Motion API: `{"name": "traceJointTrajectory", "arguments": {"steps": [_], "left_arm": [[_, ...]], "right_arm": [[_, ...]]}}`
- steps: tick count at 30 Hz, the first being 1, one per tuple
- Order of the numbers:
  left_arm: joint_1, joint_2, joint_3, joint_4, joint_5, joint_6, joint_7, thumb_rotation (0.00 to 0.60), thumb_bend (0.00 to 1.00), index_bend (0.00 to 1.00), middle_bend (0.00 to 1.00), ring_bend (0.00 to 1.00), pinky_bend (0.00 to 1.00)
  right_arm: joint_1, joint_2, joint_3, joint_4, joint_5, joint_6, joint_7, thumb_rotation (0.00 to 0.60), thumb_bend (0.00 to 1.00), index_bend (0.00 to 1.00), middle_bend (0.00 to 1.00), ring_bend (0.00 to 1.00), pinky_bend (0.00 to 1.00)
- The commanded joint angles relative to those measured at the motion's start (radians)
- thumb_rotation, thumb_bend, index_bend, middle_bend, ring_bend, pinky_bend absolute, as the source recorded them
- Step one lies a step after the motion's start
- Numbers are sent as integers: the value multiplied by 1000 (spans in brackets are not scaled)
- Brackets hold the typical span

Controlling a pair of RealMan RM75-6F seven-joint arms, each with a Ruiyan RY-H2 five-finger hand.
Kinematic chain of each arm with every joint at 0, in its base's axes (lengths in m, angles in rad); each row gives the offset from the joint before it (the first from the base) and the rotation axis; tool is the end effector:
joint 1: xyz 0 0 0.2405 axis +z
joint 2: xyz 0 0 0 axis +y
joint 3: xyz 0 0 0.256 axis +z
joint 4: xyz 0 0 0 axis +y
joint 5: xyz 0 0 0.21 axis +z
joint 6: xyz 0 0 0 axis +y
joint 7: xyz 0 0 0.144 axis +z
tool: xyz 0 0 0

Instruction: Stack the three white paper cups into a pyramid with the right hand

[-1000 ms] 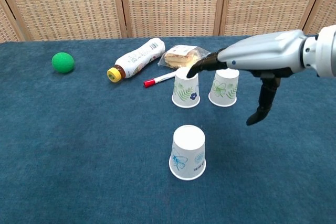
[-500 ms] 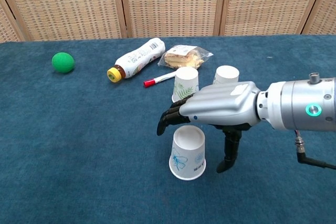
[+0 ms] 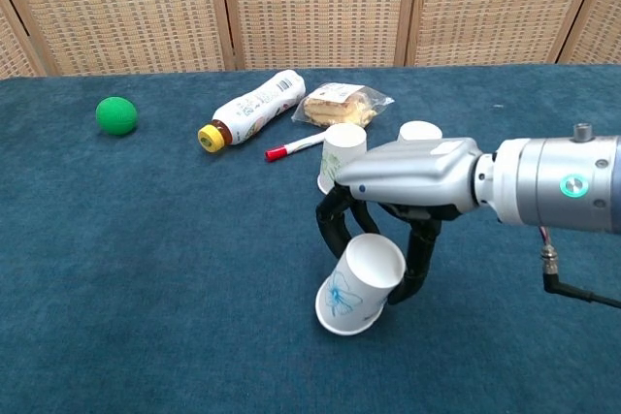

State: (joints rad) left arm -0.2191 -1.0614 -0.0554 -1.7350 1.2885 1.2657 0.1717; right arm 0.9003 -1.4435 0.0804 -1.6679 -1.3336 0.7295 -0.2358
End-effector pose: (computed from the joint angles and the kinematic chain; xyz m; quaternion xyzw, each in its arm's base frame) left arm -0.3016 0.2166 0.1467 -0.6262 -0.4265 -0.3017 0.5788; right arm -0.0842 -0.2969 -0.0351 0.8689 -0.2970 0.3312 0.2171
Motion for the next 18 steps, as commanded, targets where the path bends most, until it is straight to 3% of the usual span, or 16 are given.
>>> {"name": "traceJointTrajectory", "arguments": {"steps": [1, 6, 11, 14, 18], "left_arm": [[0, 0, -1, 1, -2, -1, -2, 600, 0, 0, 0, 0, 0], [-5, 0, -2, 5, -9, -11, -2, 600, 0, 0, 0, 0, 0], [-10, -3, -4, 7, -20, -21, 2, 600, 0, 0, 0, 0, 0], [-12, -5, -4, 7, -24, -24, 6, 600, 0, 0, 0, 0, 0], [-15, -8, -5, 11, -31, -28, 11, 600, 0, 0, 0, 0, 0]], "right_arm": [[-7, 23, 29, 2, -6, 27, 46, 600, 209, 515, 545, 537, 755], [4, 89, 118, -6, 60, 55, 86, 600, 210, 506, 544, 538, 755], [44, 124, 220, 38, 254, 54, 61, 600, 211, 498, 540, 538, 755], [81, 120, 237, 72, 387, 40, 3, 600, 212, 496, 534, 538, 755], [134, 105, 223, 105, 515, 33, -91, 600, 213, 495, 530, 538, 755]]}}
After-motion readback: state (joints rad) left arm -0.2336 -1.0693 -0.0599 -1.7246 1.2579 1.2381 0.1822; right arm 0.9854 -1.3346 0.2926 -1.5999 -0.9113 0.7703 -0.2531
